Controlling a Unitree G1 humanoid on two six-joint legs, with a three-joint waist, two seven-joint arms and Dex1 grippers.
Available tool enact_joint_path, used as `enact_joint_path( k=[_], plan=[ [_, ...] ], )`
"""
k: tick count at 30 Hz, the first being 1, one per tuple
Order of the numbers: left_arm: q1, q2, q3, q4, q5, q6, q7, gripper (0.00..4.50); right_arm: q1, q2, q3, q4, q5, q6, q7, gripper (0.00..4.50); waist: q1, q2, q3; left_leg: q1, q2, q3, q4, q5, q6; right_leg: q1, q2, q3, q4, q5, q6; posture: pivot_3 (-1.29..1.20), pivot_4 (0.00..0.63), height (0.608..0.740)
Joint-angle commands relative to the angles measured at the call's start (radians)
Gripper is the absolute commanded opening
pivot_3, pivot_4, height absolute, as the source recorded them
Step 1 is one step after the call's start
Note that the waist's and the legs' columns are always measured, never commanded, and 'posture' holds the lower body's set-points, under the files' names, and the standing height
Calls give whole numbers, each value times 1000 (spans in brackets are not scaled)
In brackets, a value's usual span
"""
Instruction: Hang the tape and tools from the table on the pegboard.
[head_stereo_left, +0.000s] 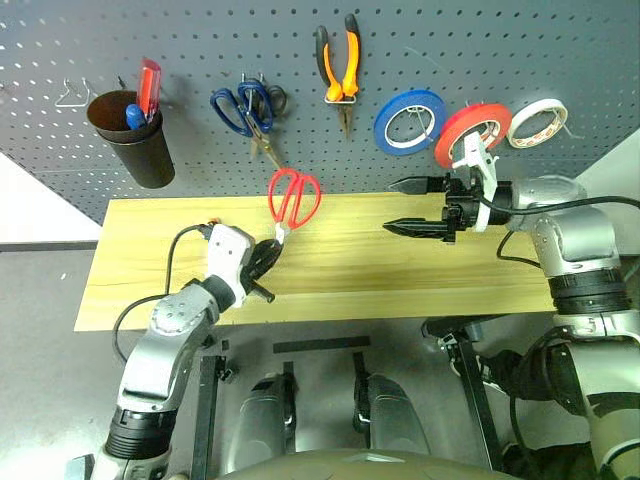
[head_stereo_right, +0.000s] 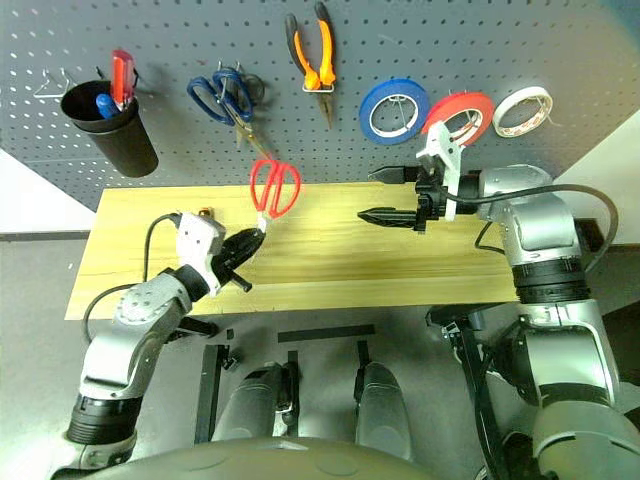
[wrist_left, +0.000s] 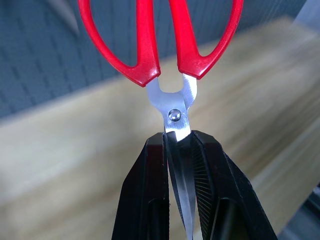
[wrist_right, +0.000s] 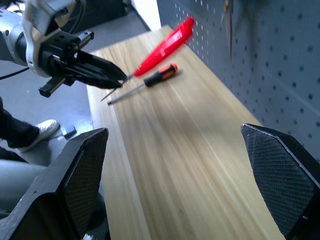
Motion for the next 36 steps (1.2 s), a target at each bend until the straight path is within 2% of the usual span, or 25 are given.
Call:
enact_joint_path(
  k=[1,4,10,24,32,36],
  plan=[
    [33,5,71,-50,-27,-193,-35,325,-53,-1,-65,-28,67,26,7,4500,-2,-1,-6,0,0,1,0,0,0,0,0,0,0,0,0,-16,146,732],
    [43,7,74,-43,-17,-315,-59,325,-79,-10,-82,-21,85,42,10,4500,-1,0,-20,0,0,2,0,0,0,0,1,0,0,0,0,-13,131,732],
    [-26,-28,61,29,70,-446,36,325,-106,-22,-86,1,74,21,6,4500,3,-2,-51,0,-1,3,0,0,0,1,1,0,-1,0,0,-12,103,732],
    [-206,-33,31,350,187,-571,122,325,-146,-21,-141,-18,147,96,-12,4500,-2,0,-95,0,0,3,0,0,0,1,4,0,2,1,0,-39,83,732],
    [-269,-71,-11,500,230,-614,161,325,-152,-19,-151,-63,173,119,-28,4500,-2,-1,-102,0,0,3,0,0,0,1,4,0,3,1,0,-54,81,732],
    [-308,-90,-51,581,273,-578,186,325,-150,-20,-146,-63,164,111,-33,4500,-3,0,-103,1,0,3,1,0,0,0,4,0,3,1,0,-55,81,732]
  ],
)
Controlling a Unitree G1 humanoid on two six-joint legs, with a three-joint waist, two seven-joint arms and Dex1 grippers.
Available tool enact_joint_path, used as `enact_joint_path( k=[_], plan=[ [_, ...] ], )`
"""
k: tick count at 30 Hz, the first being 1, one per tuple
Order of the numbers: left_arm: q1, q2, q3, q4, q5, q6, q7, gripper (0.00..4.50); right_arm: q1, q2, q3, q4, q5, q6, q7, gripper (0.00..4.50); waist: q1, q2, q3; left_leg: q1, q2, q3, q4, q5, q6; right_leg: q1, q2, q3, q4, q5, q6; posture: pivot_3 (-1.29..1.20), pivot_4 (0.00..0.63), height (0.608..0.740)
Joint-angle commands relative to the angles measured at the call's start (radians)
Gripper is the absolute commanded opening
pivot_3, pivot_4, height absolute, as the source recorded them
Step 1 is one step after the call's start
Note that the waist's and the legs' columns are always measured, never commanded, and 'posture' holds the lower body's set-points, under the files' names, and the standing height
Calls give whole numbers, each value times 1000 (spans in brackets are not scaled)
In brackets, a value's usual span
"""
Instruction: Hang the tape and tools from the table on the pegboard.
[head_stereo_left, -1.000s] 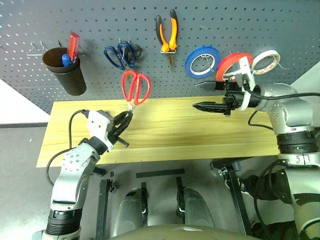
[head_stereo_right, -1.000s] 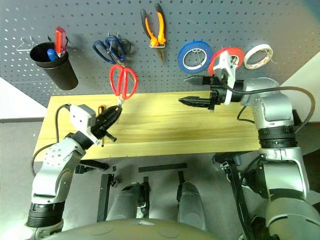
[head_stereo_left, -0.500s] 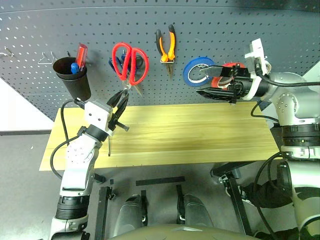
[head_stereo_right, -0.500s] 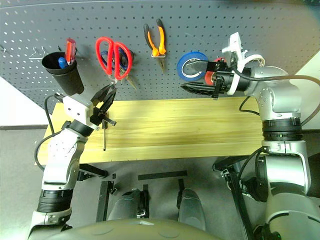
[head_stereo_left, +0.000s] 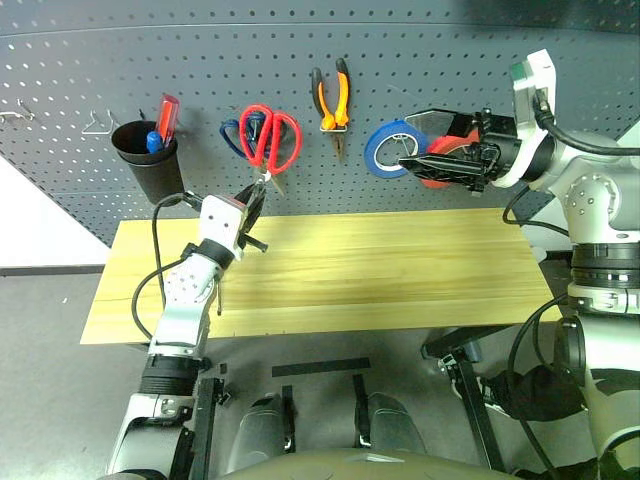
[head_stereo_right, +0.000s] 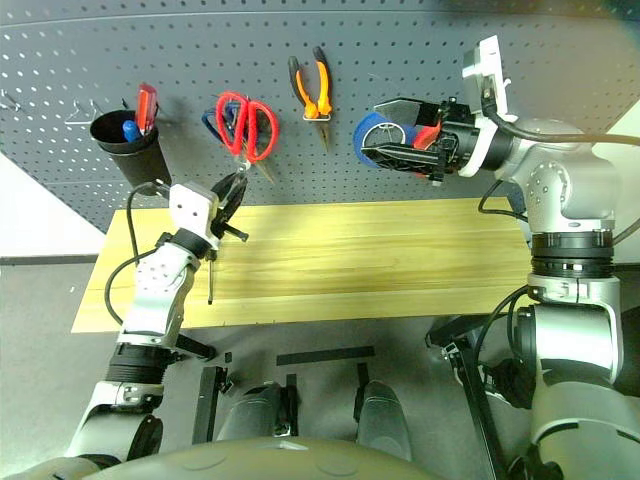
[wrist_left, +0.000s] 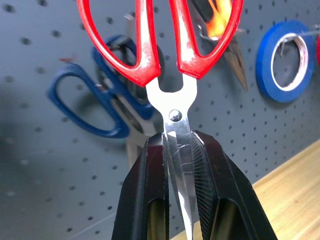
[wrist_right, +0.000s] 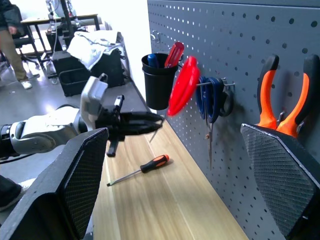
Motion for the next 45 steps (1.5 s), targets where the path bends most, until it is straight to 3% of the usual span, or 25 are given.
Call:
enact_joint_path(
  k=[1,9,14,22,28,31,33,39,42,45],
  plan=[
    [-51,-16,-42,59,48,2,27,325,-18,-14,-25,-31,13,-10,-6,4500,1,0,-1,0,0,0,0,0,0,0,0,0,0,0,0,-51,82,732],
    [-210,-55,-21,263,103,41,193,325,-5,-3,-17,-37,5,-21,-24,4500,-1,0,-2,0,0,0,1,0,0,0,0,0,1,0,0,-53,87,732],
    [-220,-61,-5,272,93,31,240,1963,10,-3,-9,-42,0,-32,-26,4500,-2,0,-2,0,0,0,1,0,0,0,0,0,1,0,0,-44,90,732],
    [-151,-60,1,130,78,77,241,4473,25,6,0,-41,-8,-49,-29,4500,-1,0,-2,0,0,0,1,0,0,0,0,0,1,0,0,-30,93,732],
    [41,-39,10,-165,33,190,176,4473,55,12,22,-71,-9,-41,-27,4500,-2,0,-2,0,0,0,1,0,0,0,0,0,2,0,0,-8,107,732],
    [136,-18,39,-309,-9,318,152,4473,78,25,42,-107,10,7,-35,4500,0,0,-2,1,1,-1,1,0,0,0,0,0,2,0,0,4,113,732],
    [156,-19,100,-368,-32,540,205,4473,102,42,77,-136,5,19,-33,4500,2,0,-2,1,1,-1,1,0,-1,0,0,0,2,0,0,19,117,732],
    [96,30,160,-322,-63,914,210,4473,109,105,189,-103,-115,-73,-66,4500,9,0,-2,3,0,-2,2,1,-1,2,0,1,4,0,0,57,144,732],
    [38,39,173,-249,-62,983,220,4473,81,138,203,-76,-127,-67,-81,4500,22,0,-2,3,0,-2,2,1,-1,2,0,1,4,0,0,71,160,732],
    [-114,70,159,-30,-28,1063,259,4473,27,181,225,-15,-148,-61,-85,4500,29,-1,0,2,0,-4,2,1,-2,2,1,0,4,0,0,87,186,732]
  ],
)
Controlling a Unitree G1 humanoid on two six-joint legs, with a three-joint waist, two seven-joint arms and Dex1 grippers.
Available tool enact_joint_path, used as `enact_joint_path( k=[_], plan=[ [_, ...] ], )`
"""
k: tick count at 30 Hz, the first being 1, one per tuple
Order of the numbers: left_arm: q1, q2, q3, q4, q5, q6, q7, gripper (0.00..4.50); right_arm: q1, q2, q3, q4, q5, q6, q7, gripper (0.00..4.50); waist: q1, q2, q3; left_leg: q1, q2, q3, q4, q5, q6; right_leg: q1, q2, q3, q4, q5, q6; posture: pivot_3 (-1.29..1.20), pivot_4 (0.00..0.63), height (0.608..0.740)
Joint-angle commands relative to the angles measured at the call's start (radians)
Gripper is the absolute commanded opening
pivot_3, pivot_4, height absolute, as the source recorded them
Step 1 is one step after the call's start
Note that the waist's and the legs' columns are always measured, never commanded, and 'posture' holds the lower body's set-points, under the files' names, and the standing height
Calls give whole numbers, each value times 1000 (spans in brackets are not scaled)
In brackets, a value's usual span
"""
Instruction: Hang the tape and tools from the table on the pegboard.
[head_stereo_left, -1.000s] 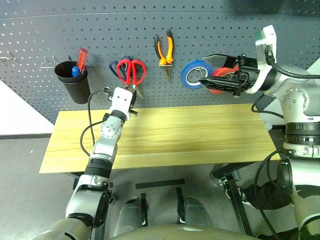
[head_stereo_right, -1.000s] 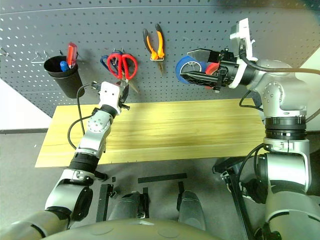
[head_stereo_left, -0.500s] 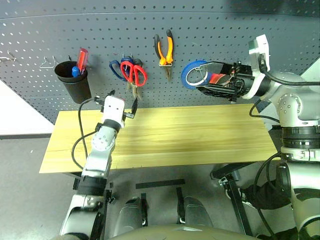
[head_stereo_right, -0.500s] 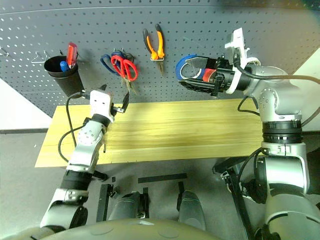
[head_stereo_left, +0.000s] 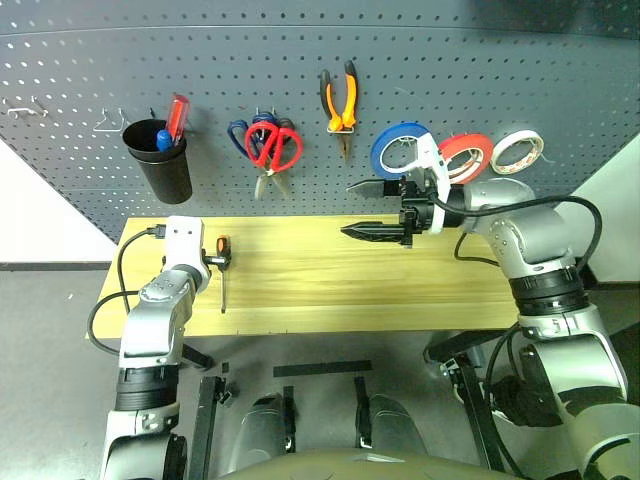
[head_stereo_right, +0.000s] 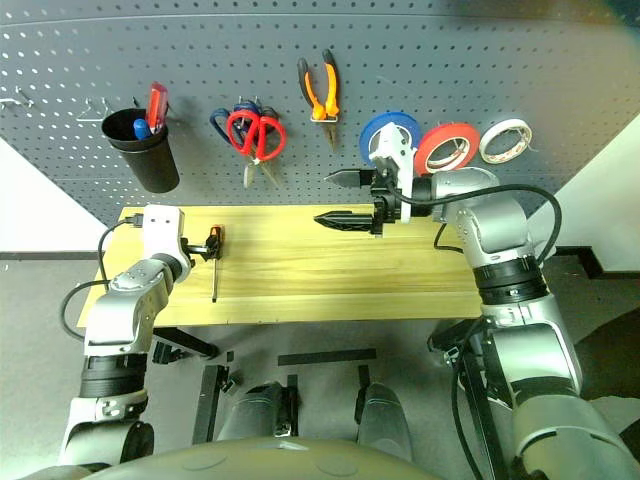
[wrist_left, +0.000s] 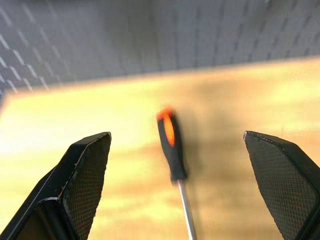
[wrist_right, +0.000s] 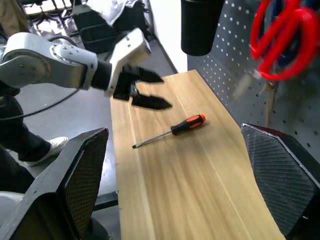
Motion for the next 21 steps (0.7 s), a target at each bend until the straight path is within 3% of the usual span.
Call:
enact_joint_path(
  k=[1,6,10,15,21],
  plan=[
    [-149,31,9,192,35,59,59,4473,-68,28,10,39,-18,-9,0,4500,1,-1,1,0,0,0,0,0,0,0,0,0,0,0,0,94,200,732],
    [-310,31,17,455,45,19,112,4473,-107,40,16,115,-47,-21,12,4500,0,-4,13,-1,-1,-1,-1,0,0,0,0,0,-2,0,0,91,264,732],
    [-372,18,31,534,22,81,127,4473,-102,13,3,105,-47,9,21,4500,-3,-3,60,0,0,-2,-2,0,0,-1,0,0,0,0,0,76,340,732],
    [-399,8,31,589,17,80,137,4473,-77,-22,-3,67,-39,48,29,4500,-3,-2,117,-3,0,-3,-2,0,0,-5,-1,1,1,0,0,58,386,732],
    [-433,2,30,655,12,65,139,4473,-51,-44,-12,18,-29,97,20,4500,-3,1,153,-3,-1,-2,-2,0,0,-6,-2,1,2,0,0,33,420,732]
  ],
)
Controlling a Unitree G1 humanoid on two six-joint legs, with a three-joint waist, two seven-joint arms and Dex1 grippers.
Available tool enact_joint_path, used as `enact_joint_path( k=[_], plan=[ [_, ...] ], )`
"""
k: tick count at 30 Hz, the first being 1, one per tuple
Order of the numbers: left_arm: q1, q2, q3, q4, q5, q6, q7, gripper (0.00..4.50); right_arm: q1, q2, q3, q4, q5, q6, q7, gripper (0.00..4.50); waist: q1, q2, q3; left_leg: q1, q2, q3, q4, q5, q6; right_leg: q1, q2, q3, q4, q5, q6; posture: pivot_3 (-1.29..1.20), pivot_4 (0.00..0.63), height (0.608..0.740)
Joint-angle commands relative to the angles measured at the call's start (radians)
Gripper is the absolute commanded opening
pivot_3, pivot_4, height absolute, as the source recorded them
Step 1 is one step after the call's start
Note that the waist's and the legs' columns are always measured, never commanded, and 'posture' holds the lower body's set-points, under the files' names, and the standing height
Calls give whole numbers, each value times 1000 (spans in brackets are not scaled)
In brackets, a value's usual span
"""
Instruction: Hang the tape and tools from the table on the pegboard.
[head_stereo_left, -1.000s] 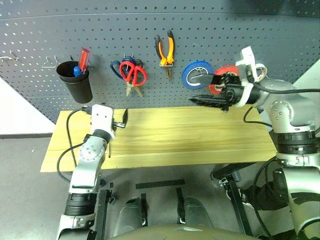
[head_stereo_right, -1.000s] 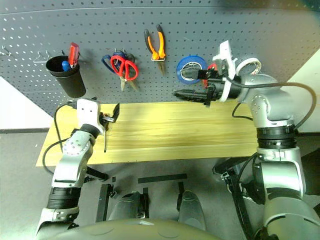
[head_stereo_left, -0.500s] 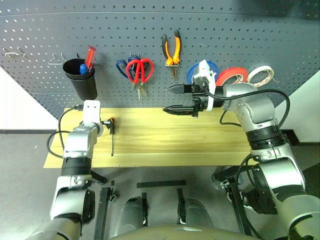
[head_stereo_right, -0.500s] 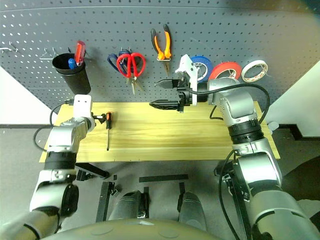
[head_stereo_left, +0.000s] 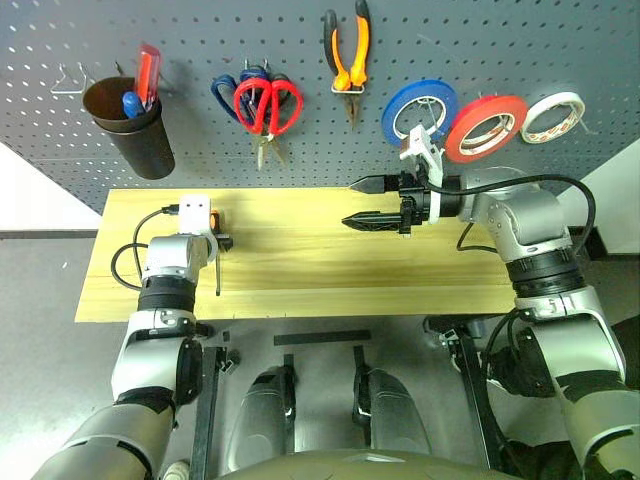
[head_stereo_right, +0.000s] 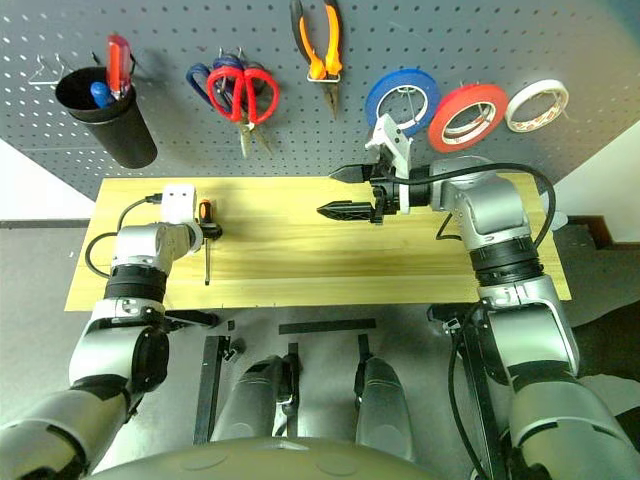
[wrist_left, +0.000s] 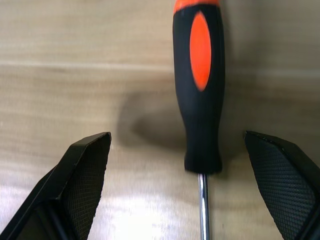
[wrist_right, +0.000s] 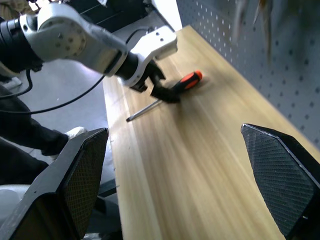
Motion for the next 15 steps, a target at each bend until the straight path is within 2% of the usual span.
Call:
enact_joint_path(
  k=[1,4,7,15],
  plan=[
    [3,-6,1,47,-1,2,9,4473,10,-22,-31,-65,22,18,2,4500,0,1,8,0,0,0,0,0,0,0,0,0,0,0,0,31,421,732],
    [-2,-12,18,55,-13,21,17,4473,25,-30,-33,-84,24,27,2,4500,-1,3,10,0,0,0,0,0,0,0,0,0,0,0,0,27,420,732],
    [8,-20,25,25,-23,46,18,3880,32,-39,-34,-88,18,24,3,4500,-2,3,10,0,0,0,0,0,0,0,0,0,0,0,0,26,413,732],
    [56,-26,41,-52,-32,87,31,1212,28,-47,-37,-68,11,3,4,4500,-5,3,11,0,0,1,0,0,0,0,0,0,0,0,0,26,405,732]
  ],
)
